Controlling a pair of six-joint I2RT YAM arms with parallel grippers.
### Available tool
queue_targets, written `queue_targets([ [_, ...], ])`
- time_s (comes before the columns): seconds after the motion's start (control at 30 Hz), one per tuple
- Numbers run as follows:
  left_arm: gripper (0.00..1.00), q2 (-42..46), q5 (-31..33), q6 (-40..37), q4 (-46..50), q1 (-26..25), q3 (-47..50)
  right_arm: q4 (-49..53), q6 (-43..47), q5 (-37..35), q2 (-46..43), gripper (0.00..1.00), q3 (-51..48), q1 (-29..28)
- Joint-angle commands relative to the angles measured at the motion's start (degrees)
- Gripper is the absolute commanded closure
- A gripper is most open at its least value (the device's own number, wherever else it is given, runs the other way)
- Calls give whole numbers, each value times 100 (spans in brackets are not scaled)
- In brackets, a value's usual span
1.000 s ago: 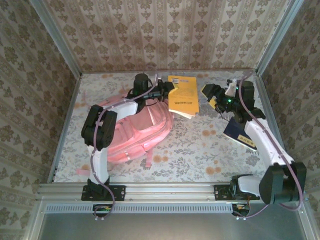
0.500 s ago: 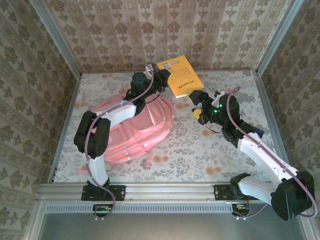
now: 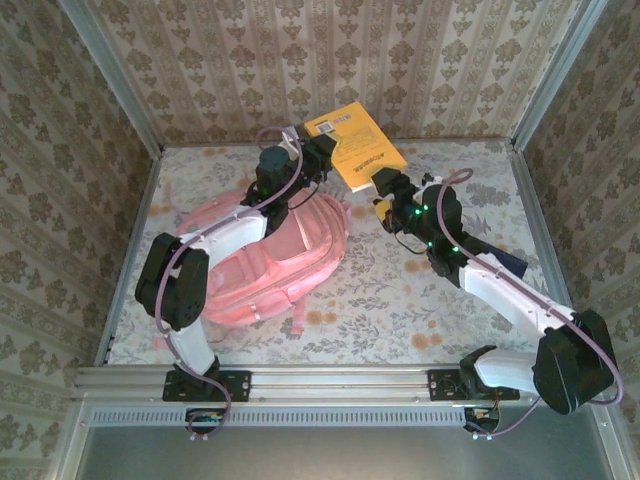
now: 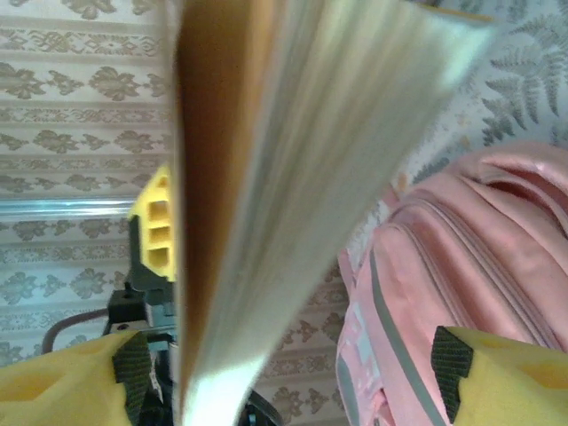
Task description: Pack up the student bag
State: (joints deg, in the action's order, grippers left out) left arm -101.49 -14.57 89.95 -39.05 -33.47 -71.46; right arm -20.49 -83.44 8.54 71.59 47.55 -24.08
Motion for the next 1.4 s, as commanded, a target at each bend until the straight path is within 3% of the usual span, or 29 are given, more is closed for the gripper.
queue_targets([
  [0.0, 100, 375, 106, -97, -397, -62, -20, -936, -222, -300, 284, 24, 337, -48],
  [0.2, 100, 514, 252, -166, -289, -71, 210, -1475, -262, -428, 568, 60, 572, -119],
  [0.63, 100, 546, 235, -86, -246, -149, 351, -1423, 20, -559, 768, 59, 829, -117],
  [0.83, 100, 589, 176, -153, -91, -124, 357, -1273, 152, -655, 853, 100, 775, -107],
  [0.97, 72, 707, -22, -397, 359, -35, 351, -603, 598, -771, 414, 100, 692, 22],
  [1.07, 57, 976, -168, -858, 1060, 75, 409, -31, 980, -790, 30, 100, 491, 273],
  [1.23, 48, 1757, 99, -1748, 2677, 369, 813, 540, 1294, -493, -611, 100, -100, 884],
  [1.37, 46, 2161, 266, -1962, 3765, 675, 999, 795, 1420, -155, -1084, 100, -584, 1235],
])
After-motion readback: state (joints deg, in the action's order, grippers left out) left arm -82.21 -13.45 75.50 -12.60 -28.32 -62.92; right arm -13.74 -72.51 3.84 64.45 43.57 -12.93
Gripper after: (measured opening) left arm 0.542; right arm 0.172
